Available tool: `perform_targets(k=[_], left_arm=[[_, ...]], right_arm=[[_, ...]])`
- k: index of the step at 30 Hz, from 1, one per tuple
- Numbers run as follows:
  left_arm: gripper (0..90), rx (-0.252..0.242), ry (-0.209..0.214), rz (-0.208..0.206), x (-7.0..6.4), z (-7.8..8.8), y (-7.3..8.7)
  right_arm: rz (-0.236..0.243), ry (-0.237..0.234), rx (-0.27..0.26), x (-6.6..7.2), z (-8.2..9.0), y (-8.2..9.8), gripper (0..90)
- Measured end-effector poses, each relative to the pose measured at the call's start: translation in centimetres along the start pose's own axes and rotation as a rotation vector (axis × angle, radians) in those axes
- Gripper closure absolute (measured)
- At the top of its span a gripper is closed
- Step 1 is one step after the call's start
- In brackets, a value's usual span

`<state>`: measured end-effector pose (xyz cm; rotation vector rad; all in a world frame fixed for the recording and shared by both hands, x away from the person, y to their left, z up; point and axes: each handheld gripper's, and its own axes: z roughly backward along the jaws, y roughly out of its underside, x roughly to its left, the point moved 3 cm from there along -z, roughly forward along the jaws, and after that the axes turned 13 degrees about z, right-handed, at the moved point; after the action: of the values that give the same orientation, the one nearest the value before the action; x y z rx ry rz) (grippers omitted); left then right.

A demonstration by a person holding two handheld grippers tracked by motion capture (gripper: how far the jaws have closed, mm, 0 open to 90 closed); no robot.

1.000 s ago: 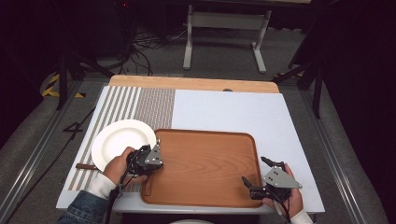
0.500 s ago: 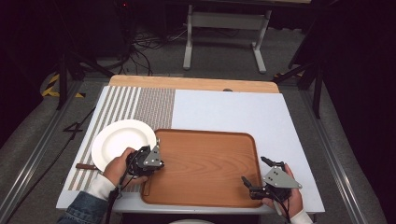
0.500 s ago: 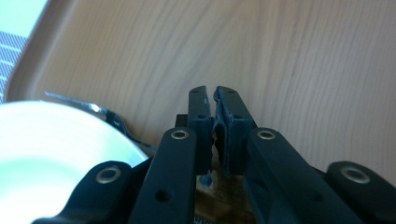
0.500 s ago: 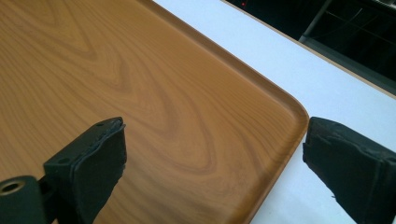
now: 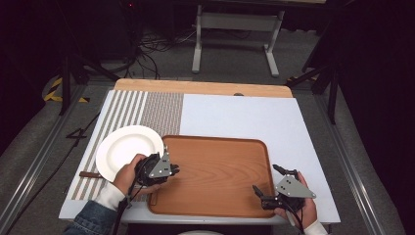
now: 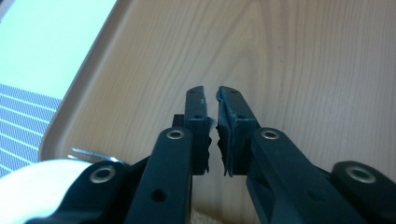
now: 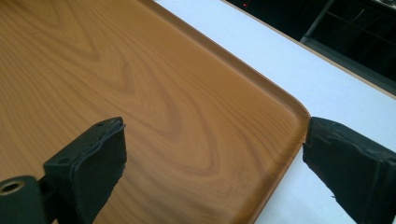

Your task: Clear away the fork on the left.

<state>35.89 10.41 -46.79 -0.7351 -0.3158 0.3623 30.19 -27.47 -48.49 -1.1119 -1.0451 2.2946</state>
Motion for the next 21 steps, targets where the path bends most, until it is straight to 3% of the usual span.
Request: perform_targets(k=[6,11,21], left_arm=[[74.5,-0.071,-0.030,-0.005,0.1,0.3,-0.4],[60.5,-0.133,-0.065,-0.011,0.2,0.9,-0.5],[33.1,-0.198,-0.124,-0.016,0.2,2.3,-0.6]], right_arm=[[0.004,-0.002,-0.003,0.1,0.0,-0.2,7.1],[0.007,-0.004,-0.007,0.2,0.1,-0.2,7.1],[0.008,0.001,-0.018,0.2,0.2,-0.6,7.1]])
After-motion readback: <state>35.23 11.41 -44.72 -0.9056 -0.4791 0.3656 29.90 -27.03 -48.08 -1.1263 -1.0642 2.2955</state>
